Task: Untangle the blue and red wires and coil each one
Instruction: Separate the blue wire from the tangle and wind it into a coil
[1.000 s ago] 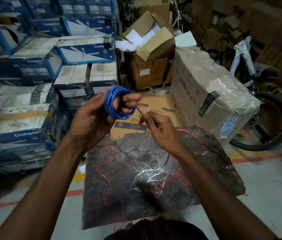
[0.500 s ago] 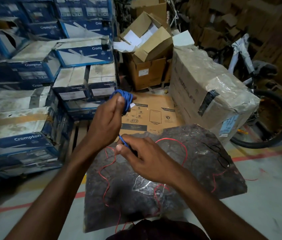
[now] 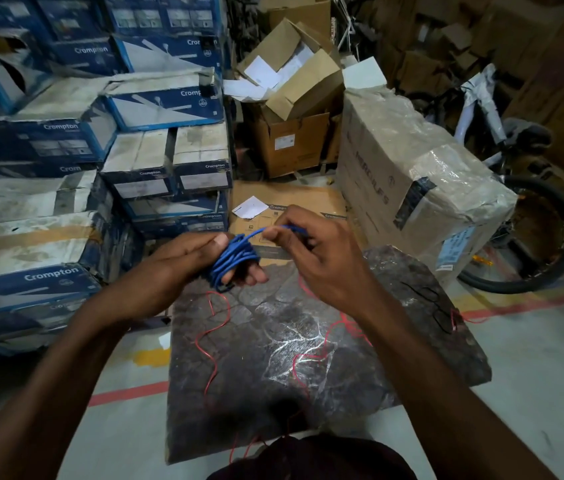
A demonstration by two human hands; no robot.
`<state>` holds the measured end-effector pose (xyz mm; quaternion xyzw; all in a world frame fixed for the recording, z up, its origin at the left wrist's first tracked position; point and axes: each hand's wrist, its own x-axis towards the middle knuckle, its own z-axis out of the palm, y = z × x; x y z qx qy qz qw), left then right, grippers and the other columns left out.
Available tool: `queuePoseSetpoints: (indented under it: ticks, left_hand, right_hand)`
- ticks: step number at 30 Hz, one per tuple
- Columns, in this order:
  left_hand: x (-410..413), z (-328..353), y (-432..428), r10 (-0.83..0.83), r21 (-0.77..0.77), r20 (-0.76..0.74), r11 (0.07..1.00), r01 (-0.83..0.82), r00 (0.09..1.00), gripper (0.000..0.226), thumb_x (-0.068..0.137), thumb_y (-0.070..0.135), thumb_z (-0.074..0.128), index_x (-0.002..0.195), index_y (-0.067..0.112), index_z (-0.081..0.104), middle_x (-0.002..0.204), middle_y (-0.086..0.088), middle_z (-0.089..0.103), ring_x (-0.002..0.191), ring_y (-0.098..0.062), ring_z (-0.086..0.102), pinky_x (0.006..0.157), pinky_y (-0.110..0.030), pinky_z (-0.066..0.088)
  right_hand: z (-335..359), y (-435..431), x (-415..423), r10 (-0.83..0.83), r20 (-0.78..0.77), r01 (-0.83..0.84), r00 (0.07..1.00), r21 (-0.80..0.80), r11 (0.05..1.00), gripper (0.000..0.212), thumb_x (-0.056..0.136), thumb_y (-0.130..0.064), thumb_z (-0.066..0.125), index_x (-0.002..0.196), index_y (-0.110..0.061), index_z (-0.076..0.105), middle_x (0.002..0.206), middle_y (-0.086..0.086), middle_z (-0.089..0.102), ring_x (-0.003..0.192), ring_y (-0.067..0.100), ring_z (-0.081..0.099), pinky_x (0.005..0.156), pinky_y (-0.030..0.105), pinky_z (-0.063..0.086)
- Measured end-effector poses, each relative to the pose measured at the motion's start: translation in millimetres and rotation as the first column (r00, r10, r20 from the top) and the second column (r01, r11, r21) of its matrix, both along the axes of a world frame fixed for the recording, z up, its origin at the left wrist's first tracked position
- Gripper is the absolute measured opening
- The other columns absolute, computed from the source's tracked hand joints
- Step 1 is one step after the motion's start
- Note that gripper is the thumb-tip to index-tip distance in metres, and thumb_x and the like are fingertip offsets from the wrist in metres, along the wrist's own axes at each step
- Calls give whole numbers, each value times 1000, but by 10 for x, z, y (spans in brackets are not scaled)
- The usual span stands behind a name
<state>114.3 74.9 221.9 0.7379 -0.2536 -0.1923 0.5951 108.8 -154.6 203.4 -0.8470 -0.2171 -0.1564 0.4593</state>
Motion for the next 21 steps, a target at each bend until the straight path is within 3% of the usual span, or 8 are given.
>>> queuePoseSetpoints:
  ticks: [2, 4, 7, 9, 12, 15, 18, 21]
  left_hand:
    - [-56, 10, -23, -48, -191, -192, 982, 11, 980, 45, 98, 30, 41, 99, -5, 69, 104, -21, 73, 95, -29, 71, 86, -29, 55]
    - [-118, 15, -87, -101, -343, -288, 939, -4, 952, 41, 97, 34, 51, 86, 2, 72, 102, -28, 70, 92, -32, 69, 86, -31, 56]
    - [-150, 65, -223, -142, -546, -333, 835, -67, 932, 46, 100, 31, 39, 70, 10, 65, 99, -25, 72, 88, -27, 70, 83, -29, 56]
    - [-131, 158, -309, -90, -613, -382, 770, -180, 920, 54, 100, 30, 29, 63, 12, 64, 97, -18, 75, 86, -20, 71, 81, -25, 56]
    - [-21, 238, -397, 20, -663, -431, 671, -332, 902, 50, 98, 32, 33, 62, 11, 61, 98, -17, 75, 88, -18, 72, 82, -23, 57]
    - [129, 173, -483, 46, -689, -445, 621, -375, 894, 43, 102, 31, 33, 74, 6, 56, 109, -20, 72, 98, -21, 71, 90, -25, 55]
    - [273, 12, -569, 94, -698, -453, 581, -418, 887, 44, 109, 30, 27, 82, 5, 52, 118, -22, 70, 107, -24, 69, 96, -27, 53]
    - [335, -129, -677, 219, -646, -383, 631, -429, 898, 48, 110, 30, 24, 83, 4, 53, 117, -21, 71, 108, -25, 69, 97, -29, 53]
  right_hand:
    - [6, -4, 27, -33, 21, 33, 999, -18, 999, 38, 102, -49, 52, 82, -18, 59, 60, -9, 47, 55, 7, 43, 52, 38, 40]
    - [-13, 44, 35, -14, -22, 14, 1000, -6, 1000, 33, 104, -53, 44, 83, -29, 53, 65, -19, 52, 58, 4, 47, 55, 34, 39]
    - [-143, 117, 94, 3, -108, 14, 994, 152, 988, 29, 111, -33, 40, 84, -35, 50, 72, -26, 55, 65, 0, 50, 63, 27, 39]
    - [-272, 165, 92, -2, -209, 53, 978, 238, 970, 36, 112, -26, 39, 81, -40, 51, 68, -25, 54, 61, -1, 47, 60, 23, 38]
    - [-487, 243, -18, 16, -350, 78, 937, 254, 964, 35, 112, -32, 37, 83, -35, 55, 62, -16, 49, 51, 1, 44, 51, 24, 38]
    - [-560, 300, -164, 2, -376, 74, 926, 187, 980, 34, 111, -34, 38, 84, -20, 53, 58, -12, 42, 50, 3, 38, 54, 28, 33]
    - [-470, 362, -257, -67, -364, 94, 929, 56, 994, 37, 111, -27, 42, 76, -20, 52, 55, -13, 47, 53, 4, 45, 58, 25, 32]
    - [-351, 413, -305, -177, -322, 128, 930, -170, 977, 46, 109, -32, 42, 64, -23, 41, 55, -5, 38, 60, 18, 43, 62, 35, 32]
